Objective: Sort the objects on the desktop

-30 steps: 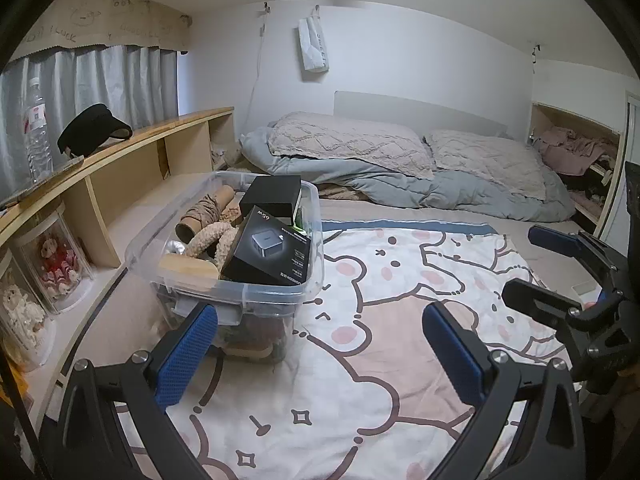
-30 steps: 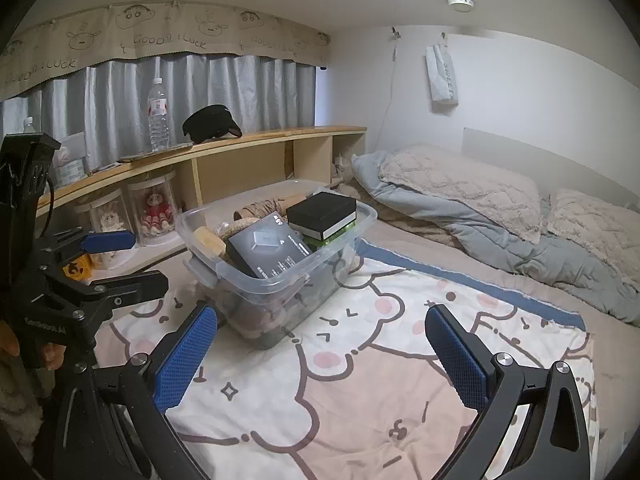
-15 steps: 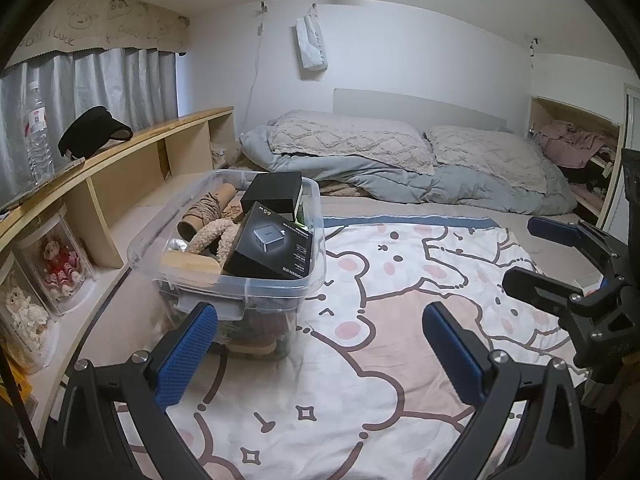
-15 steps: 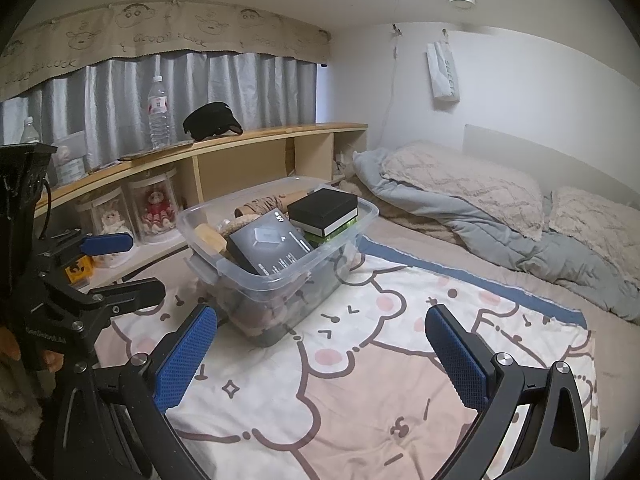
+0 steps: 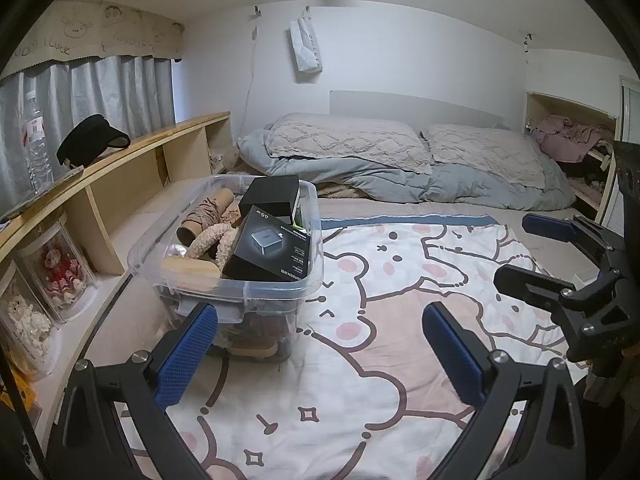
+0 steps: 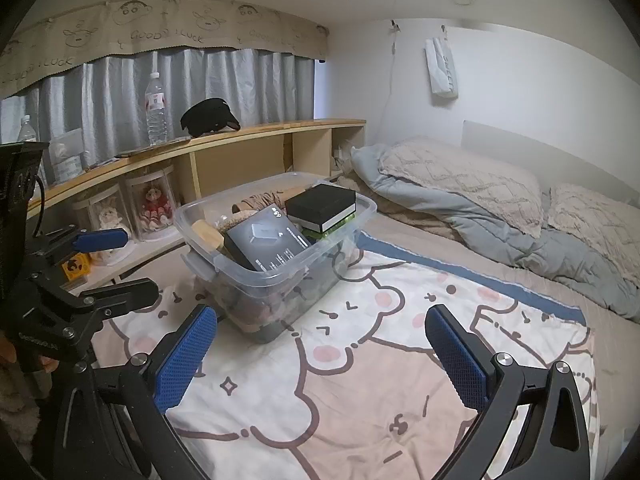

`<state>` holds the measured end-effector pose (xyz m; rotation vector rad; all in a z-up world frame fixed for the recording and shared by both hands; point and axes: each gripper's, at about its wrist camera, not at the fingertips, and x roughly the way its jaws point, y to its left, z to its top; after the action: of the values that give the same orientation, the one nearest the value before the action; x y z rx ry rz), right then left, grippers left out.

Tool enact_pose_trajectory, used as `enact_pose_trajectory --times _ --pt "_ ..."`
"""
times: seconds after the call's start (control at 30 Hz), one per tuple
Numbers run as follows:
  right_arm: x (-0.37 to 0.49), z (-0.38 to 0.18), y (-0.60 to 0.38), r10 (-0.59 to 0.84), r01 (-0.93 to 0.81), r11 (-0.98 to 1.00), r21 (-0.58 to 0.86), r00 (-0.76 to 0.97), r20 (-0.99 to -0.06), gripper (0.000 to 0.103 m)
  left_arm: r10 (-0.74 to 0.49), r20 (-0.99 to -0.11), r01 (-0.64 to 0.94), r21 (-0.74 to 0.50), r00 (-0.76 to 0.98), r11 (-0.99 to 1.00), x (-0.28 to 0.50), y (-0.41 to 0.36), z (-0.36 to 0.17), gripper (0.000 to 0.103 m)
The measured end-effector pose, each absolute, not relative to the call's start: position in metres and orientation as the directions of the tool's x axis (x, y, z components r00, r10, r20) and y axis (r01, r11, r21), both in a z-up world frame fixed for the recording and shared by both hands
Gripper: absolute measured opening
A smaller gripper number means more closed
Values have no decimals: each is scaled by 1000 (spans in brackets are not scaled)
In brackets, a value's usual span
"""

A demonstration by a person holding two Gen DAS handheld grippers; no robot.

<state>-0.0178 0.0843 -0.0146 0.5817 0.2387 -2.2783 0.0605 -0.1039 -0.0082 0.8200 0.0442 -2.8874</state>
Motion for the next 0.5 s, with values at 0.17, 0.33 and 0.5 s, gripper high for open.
enact_pose_trajectory --times 0.17,0.33,0.5 --pt "-18 -15 84 -634 720 -694 6 -608 -477 103 -125 -531 143 6 -838 -990 60 -105 -8 103" --pt "-18 -16 83 -631 719 -695 1 -609 -480 103 -120 -532 139 5 -838 -990 60 -106 -8 103" --pt "-18 -16 83 -632 719 -695 2 -608 -481 103 -121 -536 139 7 -835 -990 59 -106 -10 103"
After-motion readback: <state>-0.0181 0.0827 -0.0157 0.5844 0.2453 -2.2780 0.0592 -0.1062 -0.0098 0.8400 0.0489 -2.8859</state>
